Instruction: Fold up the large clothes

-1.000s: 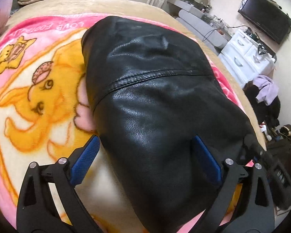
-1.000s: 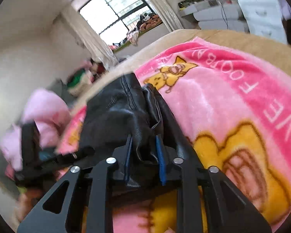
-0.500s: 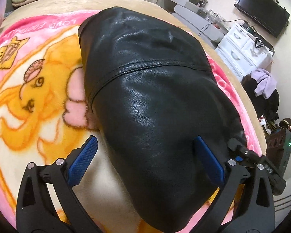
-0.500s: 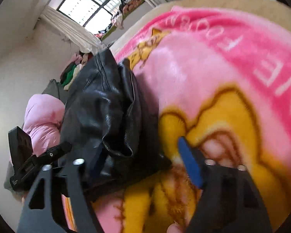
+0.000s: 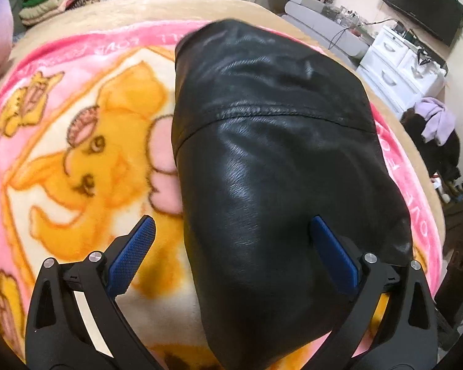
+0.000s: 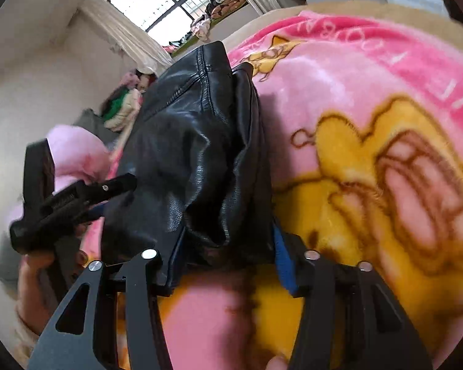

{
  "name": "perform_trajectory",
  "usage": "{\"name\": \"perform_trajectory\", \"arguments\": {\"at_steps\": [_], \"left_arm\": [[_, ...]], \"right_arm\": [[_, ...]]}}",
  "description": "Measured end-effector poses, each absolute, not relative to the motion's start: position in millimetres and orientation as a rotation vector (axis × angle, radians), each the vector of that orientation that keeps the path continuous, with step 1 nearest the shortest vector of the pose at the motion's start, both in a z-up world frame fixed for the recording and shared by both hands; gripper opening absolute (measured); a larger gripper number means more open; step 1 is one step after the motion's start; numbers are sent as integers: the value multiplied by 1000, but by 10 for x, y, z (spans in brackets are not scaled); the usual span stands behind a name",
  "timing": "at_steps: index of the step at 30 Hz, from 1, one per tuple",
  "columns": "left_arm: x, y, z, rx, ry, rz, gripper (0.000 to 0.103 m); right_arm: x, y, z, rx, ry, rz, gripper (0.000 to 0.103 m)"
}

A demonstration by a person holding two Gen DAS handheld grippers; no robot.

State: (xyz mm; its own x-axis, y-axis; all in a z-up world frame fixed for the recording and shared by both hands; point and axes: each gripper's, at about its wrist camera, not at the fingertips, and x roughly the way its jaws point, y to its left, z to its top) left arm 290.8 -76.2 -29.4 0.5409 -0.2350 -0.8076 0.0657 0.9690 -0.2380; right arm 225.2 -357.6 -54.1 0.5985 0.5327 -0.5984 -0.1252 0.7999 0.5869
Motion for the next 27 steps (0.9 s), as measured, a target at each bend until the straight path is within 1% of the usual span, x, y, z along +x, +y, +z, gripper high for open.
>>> {"name": "perform_trajectory", "arguments": {"at_steps": [1, 2, 4, 6, 7, 10, 11, 12, 15, 16, 17, 18, 19, 20, 23, 25, 27], "left_arm": [[2898, -761, -301, -195, 979, -182, 95], [2891, -771, -300, -191, 974, -180, 95], [2878, -798, -305, -173, 966, -181, 95], [2862, -825, -320, -172, 963, -186, 95], [2859, -832, -322, -170, 961, -186, 95], [2849, -849, -316, -168, 955, -187, 95], [2849, -849, -313, -168, 954, -189, 95], [2866, -842, -318, -166, 954, -190, 95], [2847, -873, -315, -152, 952, -190, 95], [2842, -881, -310, -147, 950, -191, 95], [2838, -891, -305, -142, 949, -192, 95], [2834, -898, -301, -134, 947, -191, 95], [2829, -897, -290, -128, 941, -190, 95], [2830, -908, -279, -123, 941, -190, 95], [2812, -944, -210, -88, 923, -205, 95], [2778, -1041, -137, -14, 884, -191, 95], [2793, -1116, -135, 13, 883, -194, 95]], "right_arm": [[2251, -3625, -523, 533, 878, 380, 78], [2224, -3715, -462, 558, 870, 372, 79], [2196, -3869, -262, 590, 776, 357, 81], [2280, -3934, 62, 547, 681, 320, 83], [2351, -3917, 151, 527, 663, 322, 84], [2902, -3726, 330, 436, 690, 325, 83], [3059, -3657, 331, 421, 708, 327, 77], [3222, -3587, 322, 411, 723, 326, 74], [3709, -3346, 234, 365, 801, 313, 73], [3811, -3293, 199, 356, 822, 309, 68], [3920, -3236, 155, 349, 841, 322, 42], [3989, -3200, 115, 341, 859, 347, 28], [4022, -3170, 93, 313, 867, 347, 19], [4032, -3188, 112, 309, 852, 363, 17], [3945, -3309, 149, 314, 794, 379, 17], [3984, -3353, 54, 320, 817, 353, 17], [4039, -3397, -99, 329, 856, 336, 19]]}}
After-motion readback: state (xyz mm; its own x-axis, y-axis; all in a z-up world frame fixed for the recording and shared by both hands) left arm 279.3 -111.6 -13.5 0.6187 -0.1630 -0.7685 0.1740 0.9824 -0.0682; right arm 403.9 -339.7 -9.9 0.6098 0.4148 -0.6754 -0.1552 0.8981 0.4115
